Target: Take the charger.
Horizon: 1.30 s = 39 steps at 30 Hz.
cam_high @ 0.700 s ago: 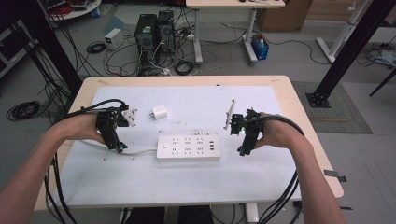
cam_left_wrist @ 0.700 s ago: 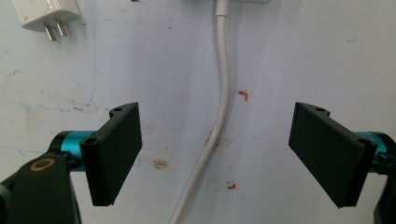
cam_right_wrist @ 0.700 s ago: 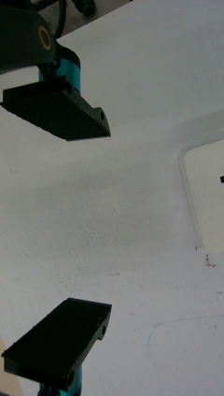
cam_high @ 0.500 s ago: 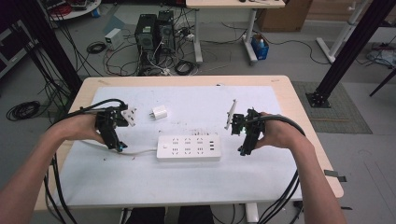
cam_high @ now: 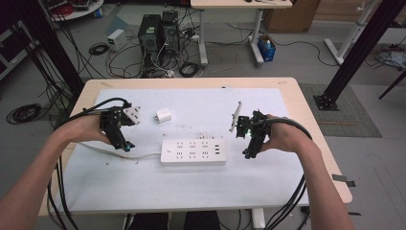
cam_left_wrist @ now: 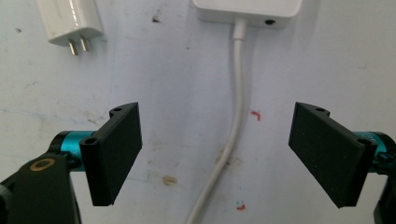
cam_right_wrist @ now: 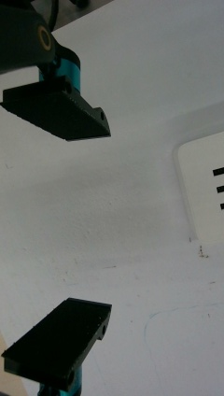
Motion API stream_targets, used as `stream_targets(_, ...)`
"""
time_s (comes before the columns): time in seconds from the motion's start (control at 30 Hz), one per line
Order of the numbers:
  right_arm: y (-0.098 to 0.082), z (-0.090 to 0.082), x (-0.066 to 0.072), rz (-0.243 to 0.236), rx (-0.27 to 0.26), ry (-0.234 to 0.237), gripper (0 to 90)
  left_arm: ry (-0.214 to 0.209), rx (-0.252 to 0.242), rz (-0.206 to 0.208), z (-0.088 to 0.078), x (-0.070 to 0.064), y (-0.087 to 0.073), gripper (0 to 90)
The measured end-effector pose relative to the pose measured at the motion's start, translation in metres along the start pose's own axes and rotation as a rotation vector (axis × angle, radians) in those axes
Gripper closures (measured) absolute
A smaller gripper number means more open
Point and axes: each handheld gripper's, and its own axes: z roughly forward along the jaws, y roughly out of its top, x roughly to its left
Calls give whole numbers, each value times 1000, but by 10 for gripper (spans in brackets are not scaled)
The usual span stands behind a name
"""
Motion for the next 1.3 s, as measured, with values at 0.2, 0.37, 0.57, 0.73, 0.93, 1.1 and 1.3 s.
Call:
stream_targets(0.2,1,-1,1,8,-1,-3,126,48,-108,-110,10,17,-3,174)
stream_targets(0.37,0,-2,0,20,-7,-12,126,85,-185,-210,24,34,-6,174)
stream_targets(0.57,0,-3,1,34,-16,-20,126,110,-305,-301,39,55,-11,174)
stream_targets(0.73,1,-3,1,49,-20,-26,126,92,-373,-346,55,70,-11,175)
stream_targets(0.93,2,-4,0,45,-28,-28,126,87,-446,-374,74,82,-10,176)
stream_targets(1.1,4,-3,1,40,-29,-26,126,61,-460,-405,91,89,-10,178)
stream_targets(1.3,7,-3,3,35,-34,-27,126,68,-485,-408,108,97,-9,178)
